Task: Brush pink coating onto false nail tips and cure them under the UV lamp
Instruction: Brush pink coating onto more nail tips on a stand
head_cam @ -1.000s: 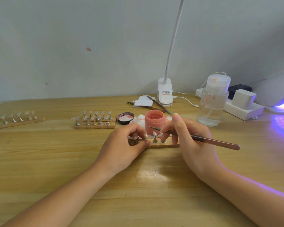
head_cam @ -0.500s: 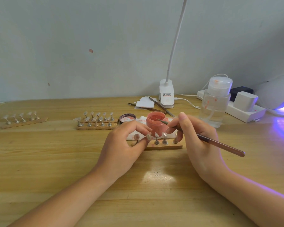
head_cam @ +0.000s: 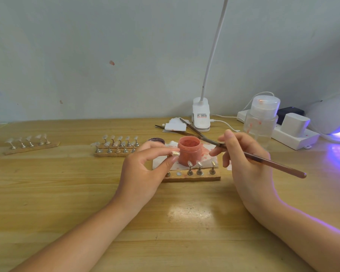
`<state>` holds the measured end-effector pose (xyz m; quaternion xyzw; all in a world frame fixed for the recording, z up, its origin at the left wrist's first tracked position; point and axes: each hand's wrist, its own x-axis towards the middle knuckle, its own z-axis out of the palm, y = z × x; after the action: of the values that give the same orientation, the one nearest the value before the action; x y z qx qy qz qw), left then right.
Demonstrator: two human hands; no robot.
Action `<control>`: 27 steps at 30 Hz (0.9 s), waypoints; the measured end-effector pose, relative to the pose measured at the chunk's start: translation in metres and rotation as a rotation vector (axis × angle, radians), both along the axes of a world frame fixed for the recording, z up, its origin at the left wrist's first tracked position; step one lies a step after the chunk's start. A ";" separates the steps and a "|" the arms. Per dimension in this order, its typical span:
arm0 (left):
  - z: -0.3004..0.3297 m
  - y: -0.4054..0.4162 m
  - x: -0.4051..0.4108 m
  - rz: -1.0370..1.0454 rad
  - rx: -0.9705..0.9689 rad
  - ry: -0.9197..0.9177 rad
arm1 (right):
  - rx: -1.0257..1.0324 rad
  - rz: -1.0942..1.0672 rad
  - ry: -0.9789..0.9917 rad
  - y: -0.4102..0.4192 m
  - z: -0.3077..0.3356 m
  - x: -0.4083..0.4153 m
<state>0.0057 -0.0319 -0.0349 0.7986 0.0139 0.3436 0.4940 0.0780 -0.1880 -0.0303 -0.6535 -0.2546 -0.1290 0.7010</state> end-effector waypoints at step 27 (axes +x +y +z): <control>-0.001 0.003 0.002 -0.017 -0.094 0.000 | -0.859 -0.110 -0.187 0.043 0.046 0.063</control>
<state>0.0079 -0.0285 -0.0355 0.7745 0.0235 0.3383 0.5340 0.1411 -0.1452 0.0157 -0.8837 -0.3120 -0.1073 0.3321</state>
